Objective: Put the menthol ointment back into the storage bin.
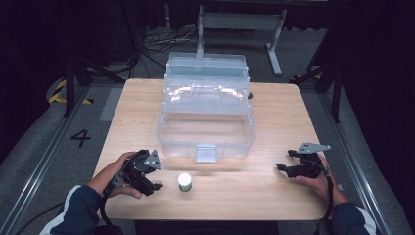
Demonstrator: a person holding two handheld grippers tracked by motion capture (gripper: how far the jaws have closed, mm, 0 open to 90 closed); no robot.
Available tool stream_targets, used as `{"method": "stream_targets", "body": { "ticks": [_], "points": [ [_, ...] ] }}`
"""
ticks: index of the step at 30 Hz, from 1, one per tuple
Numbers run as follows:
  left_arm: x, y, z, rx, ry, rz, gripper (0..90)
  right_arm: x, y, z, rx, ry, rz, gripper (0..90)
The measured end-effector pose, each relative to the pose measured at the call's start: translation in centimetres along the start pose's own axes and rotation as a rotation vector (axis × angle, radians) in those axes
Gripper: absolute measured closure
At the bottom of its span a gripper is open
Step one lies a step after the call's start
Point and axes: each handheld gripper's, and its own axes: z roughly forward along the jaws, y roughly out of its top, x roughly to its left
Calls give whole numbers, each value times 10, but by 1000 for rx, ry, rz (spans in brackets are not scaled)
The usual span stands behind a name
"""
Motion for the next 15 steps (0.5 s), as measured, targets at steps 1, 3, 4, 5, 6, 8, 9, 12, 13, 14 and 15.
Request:
{"method": "stream_targets", "body": {
  "ticks": [1,3,4,5,6,8,9,12,13,14,15],
  "points": [
    [-1,2,1,9,-5,10,236,0,0,0,0,0,0,202],
    [-3,7,4,13,-16,20,236,0,0,0,0,1,-1,202],
    [-4,9,5,20,-18,32,235,0,0,0,0,1,-1,202],
    [-4,12,6,20,-26,30,235,0,0,0,0,1,-1,202],
    [-4,14,8,20,-32,31,235,0,0,0,0,2,0,202],
    [-4,19,10,27,-41,44,235,-1,0,0,0,4,-1,203],
    [-4,21,11,33,-47,47,235,0,0,0,0,4,-1,204],
    [-5,26,16,42,-64,59,231,-1,0,0,0,5,-1,204],
    [-5,29,18,50,-71,67,231,-1,0,0,0,5,-1,204],
    [-7,33,21,68,-75,80,227,-1,0,0,0,6,-1,204],
    [-8,36,22,74,-66,91,232,-1,0,0,0,6,-2,204]
  ]
}}
